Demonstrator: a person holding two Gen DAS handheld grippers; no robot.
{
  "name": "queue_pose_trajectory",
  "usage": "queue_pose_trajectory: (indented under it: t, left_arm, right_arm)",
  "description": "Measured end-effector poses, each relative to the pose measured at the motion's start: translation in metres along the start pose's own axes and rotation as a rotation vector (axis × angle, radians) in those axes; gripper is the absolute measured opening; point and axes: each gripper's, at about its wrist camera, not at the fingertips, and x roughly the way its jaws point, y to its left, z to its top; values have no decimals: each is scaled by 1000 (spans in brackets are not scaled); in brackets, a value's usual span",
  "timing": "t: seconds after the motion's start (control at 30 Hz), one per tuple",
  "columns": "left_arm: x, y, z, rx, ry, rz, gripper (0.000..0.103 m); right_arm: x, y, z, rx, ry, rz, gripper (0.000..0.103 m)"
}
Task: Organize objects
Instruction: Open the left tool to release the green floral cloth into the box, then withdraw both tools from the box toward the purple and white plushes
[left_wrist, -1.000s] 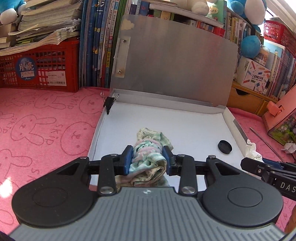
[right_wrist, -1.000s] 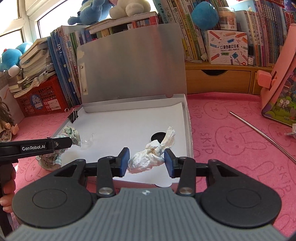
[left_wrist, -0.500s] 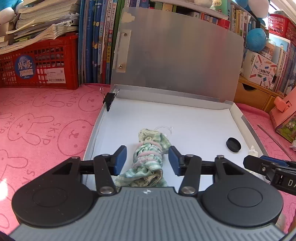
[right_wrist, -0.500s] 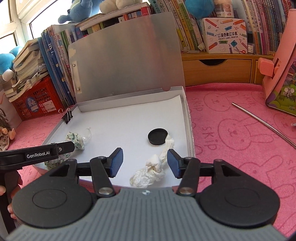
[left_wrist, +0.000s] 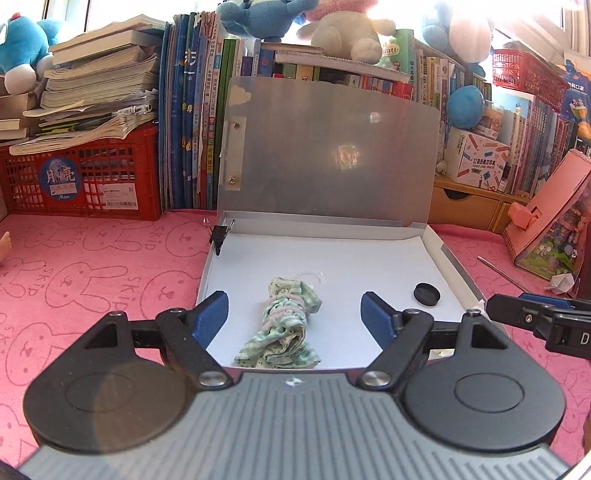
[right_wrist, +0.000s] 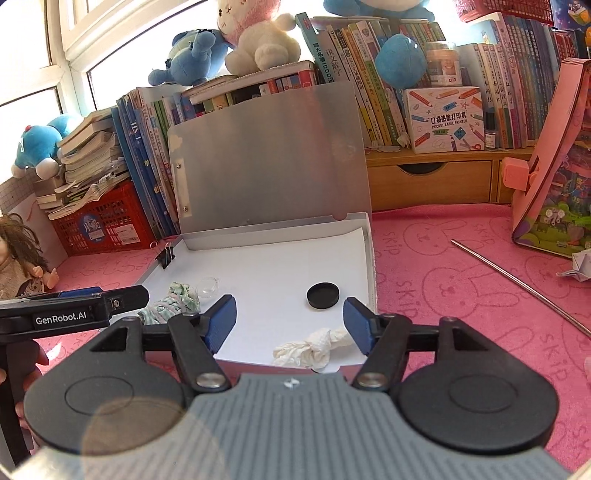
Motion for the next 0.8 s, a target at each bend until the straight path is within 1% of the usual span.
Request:
queue_pose_trajectory:
  t: [0.17,0.23,0.33,0.47,0.6,0.73,0.8]
  left_arm:
    - [-34,-3,-20,60,-18,-24,83]
    - [-45,-2,-29,67,-22,-34,83]
    - [-60,-2,-41,73,-24,-48,83]
    - [-77,-4,-56,91,-39,-55,83]
    - [-91,-4,-70,99,-47,-55,83]
    - [-99,-2,-84,102,-44,-47,83]
    - [-102,-1,-91,108,-43,-41,83]
  right_arm:
    - [-23,10,-14,-75,-24,-3,79]
    - [-31,13,-20,-102,-29,-2,80]
    - [-42,19,-31,-144,-45,-5,86]
    - [-53,24,-44,-182,-56,-12,88]
    - [-61,24,-55,-187,-58,-20,92]
    - [-63,19,-65,-167,-49,-38,93]
    - [-63,16,-71,-156,-51,-51,97]
